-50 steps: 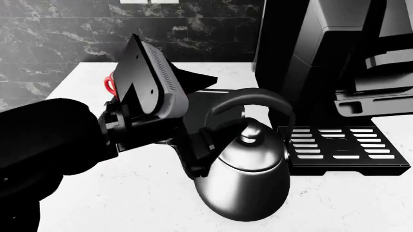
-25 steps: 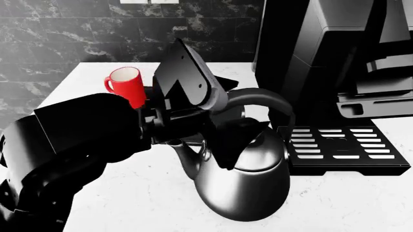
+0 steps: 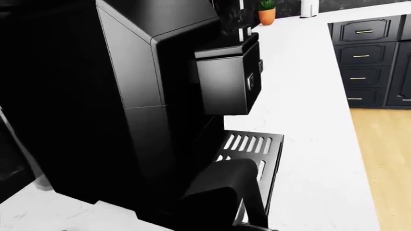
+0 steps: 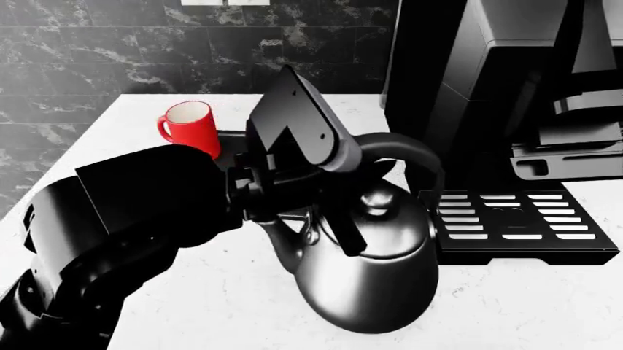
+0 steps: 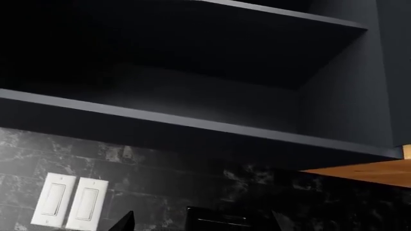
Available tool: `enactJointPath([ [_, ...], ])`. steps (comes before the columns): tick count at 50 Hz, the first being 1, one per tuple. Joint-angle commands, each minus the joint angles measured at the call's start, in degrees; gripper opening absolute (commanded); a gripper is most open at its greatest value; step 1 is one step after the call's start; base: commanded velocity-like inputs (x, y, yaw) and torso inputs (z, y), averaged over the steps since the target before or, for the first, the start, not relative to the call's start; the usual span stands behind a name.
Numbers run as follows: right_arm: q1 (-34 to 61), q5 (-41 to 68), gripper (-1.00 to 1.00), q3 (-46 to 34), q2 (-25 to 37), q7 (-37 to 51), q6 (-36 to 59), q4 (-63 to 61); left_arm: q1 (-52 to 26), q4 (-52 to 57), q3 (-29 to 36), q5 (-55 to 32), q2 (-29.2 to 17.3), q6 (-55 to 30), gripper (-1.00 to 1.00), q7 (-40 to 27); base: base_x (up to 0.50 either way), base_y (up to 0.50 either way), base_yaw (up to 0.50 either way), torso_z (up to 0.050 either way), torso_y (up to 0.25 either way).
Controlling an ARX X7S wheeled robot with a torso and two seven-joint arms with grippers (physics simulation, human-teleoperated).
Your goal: Pick the kettle from the counter and place it on the tray. Then pick the mug from the cabinet and place it on the tray. Then close the cabinet doors.
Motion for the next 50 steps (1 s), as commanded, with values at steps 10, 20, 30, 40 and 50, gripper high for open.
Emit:
enactJointPath([
  [10, 0.95, 2.37, 1.00, 0.07, 0.47, 2.51, -0.15, 0.44, -3.76, -0.25, -3.94, -1.58, -0.02, -0.54, -1.00, -3.31, 0.00, 0.00, 0.00, 0.000, 0.000],
  [20, 4.55, 5.22, 1.00, -3.16, 2.78, 6.04, -3.38, 0.96, -9.48, 0.71, -8.09, -4.81, -0.18, -3.90, -1.00, -6.98, 0.00, 0.00, 0.00, 0.001, 0.001],
  [30, 6.33, 6.26, 1.00, -4.81, 4.01, 7.27, -5.08, 1.01, -16.55, -1.38, -10.70, -4.31, -0.49, -5.81, -1.00, -10.89, 0.00, 0.00, 0.00, 0.000, 0.001],
  [40, 5.80, 6.30, 1.00, -4.39, 4.35, 7.19, -5.44, 0.55, -21.57, -8.66, -10.59, 3.90, 0.99, -2.58, -1.00, -17.53, 0.00, 0.00, 0.00, 0.000, 0.000],
  [50, 4.64, 6.47, 1.00, -3.00, 4.32, 6.75, -5.25, 0.30, -21.15, -15.10, -8.97, 11.23, 3.57, 2.54, -1.00, -23.31, 0.00, 0.00, 0.00, 0.001, 0.001],
])
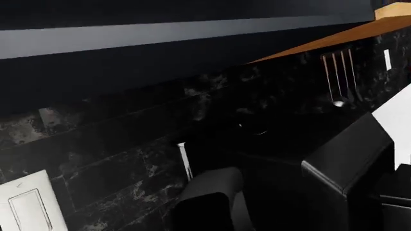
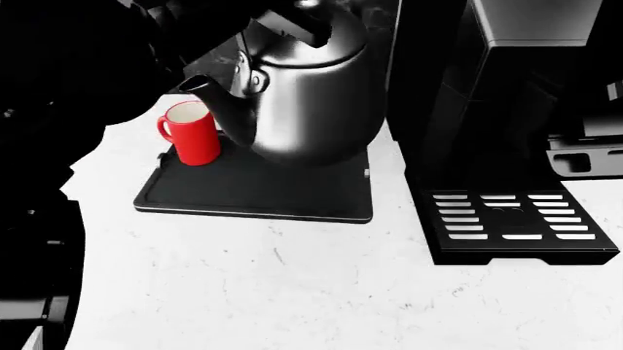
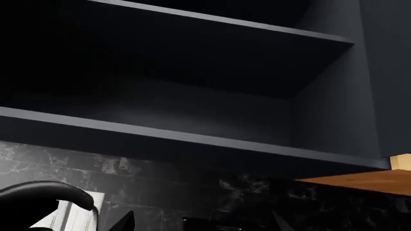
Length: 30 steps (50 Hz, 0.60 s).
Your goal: Pick the kettle from the counter and place it on the tray. Then pick the mug from the cabinet and place it on the tray. Then close the cabinet doors.
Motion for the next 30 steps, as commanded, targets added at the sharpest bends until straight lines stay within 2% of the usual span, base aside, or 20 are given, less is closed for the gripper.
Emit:
enactJointPath([
  [1, -0.90, 0.28, 1.00, 1.02, 0.01, -0.18, -0.10, -0.30, -1.45, -6.86, 0.63, 8.60, 2.41, 5.20, -1.00, -6.70, 0.00, 0.00, 0.00, 0.000, 0.000],
  [14, -3.40, -0.55, 1.00, 3.84, -1.59, -1.80, 2.38, -0.45, 4.16, -15.52, 3.97, 14.33, 6.07, 13.69, -1.00, -8.74, 0.00, 0.00, 0.00, 0.000, 0.001],
  [30, -5.24, -1.51, 1.00, 6.11, -3.75, -3.41, 4.90, -0.11, 9.49, -20.71, 5.27, 15.89, 6.29, 18.37, -1.00, -8.38, 0.00, 0.00, 0.00, 0.001, 0.001],
])
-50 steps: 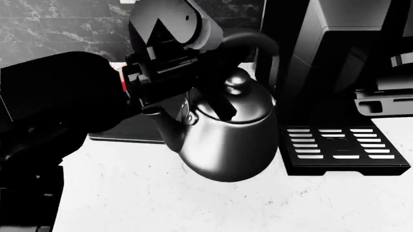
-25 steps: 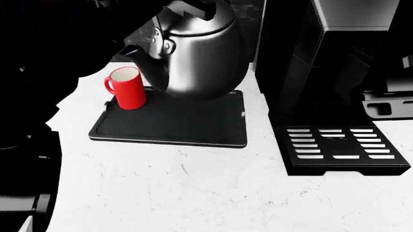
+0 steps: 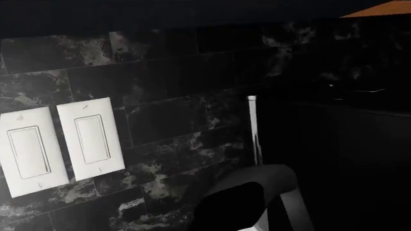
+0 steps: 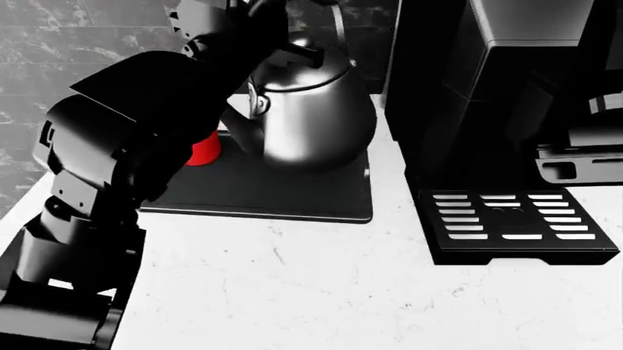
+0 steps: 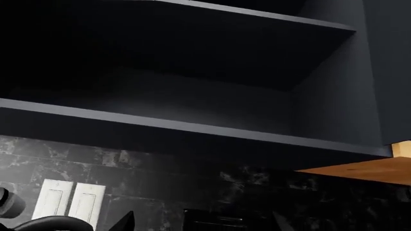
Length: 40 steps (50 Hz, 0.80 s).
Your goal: Pick the kettle from the counter and place it on the tray. Then pick the mug from the cabinet and place it on the tray. Then close the cabinet doors.
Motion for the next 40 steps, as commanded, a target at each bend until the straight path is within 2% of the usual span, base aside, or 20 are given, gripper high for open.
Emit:
enactJointPath([
  [1, -1.13, -0.55, 1.00, 1.32, -1.24, -0.89, 1.58, 0.12, 2.36, -4.34, 0.22, 3.02, 0.53, 4.27, -1.00, -1.68, 0.00, 0.00, 0.00, 0.000, 0.000],
  [18, -2.39, -0.99, 1.00, 3.62, -3.38, -1.91, 4.31, 0.25, 1.28, -11.83, -0.24, 5.37, 0.83, 8.67, -1.00, -2.87, 0.00, 0.00, 0.00, 0.000, 0.001],
  [40, -3.39, -0.74, 1.00, 5.76, -5.34, -2.30, 6.73, 0.43, 3.73, -12.82, 1.64, 5.82, 0.46, 8.61, -1.00, -3.37, 0.00, 0.00, 0.00, 0.000, 0.001],
])
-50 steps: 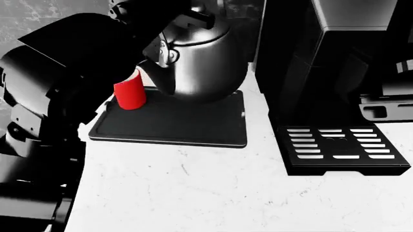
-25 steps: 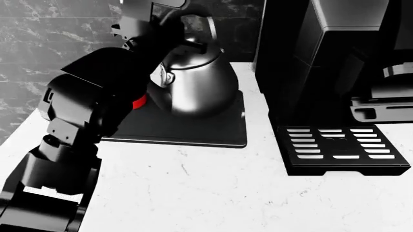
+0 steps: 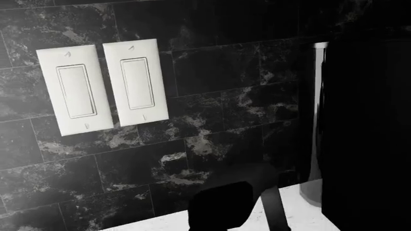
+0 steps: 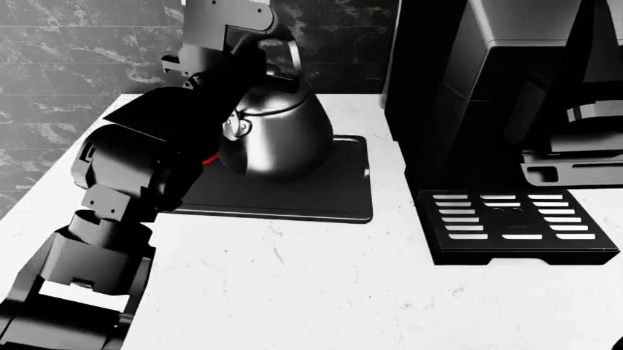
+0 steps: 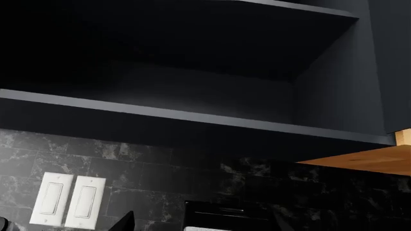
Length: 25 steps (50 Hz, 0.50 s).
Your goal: Pick the kettle from the counter and place it on the tray. Then pick the mug from the cabinet and place it on the tray. Then close the cabinet doors.
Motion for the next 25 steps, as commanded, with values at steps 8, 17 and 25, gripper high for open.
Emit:
enactJointPath([
  [8, -0.58, -0.38, 1.00, 0.99, -1.14, -0.65, 1.31, 0.11, 0.57, -0.76, 0.73, 0.87, -0.28, -0.37, -1.00, -0.84, 0.00, 0.00, 0.00, 0.000, 0.001],
  [17, -0.89, -0.69, 1.00, 1.45, -1.53, -1.15, 1.70, 0.01, 0.41, -0.89, 0.86, 0.34, -0.56, -0.62, 1.00, -0.23, 0.00, 0.00, 0.00, 0.001, 0.000],
  [25, -1.14, -0.85, 1.00, 1.72, -1.73, -1.31, 1.94, -0.04, 0.35, -0.97, 0.70, -0.21, -0.71, -0.90, 1.00, -0.07, 0.00, 0.00, 0.00, 0.000, 0.001],
])
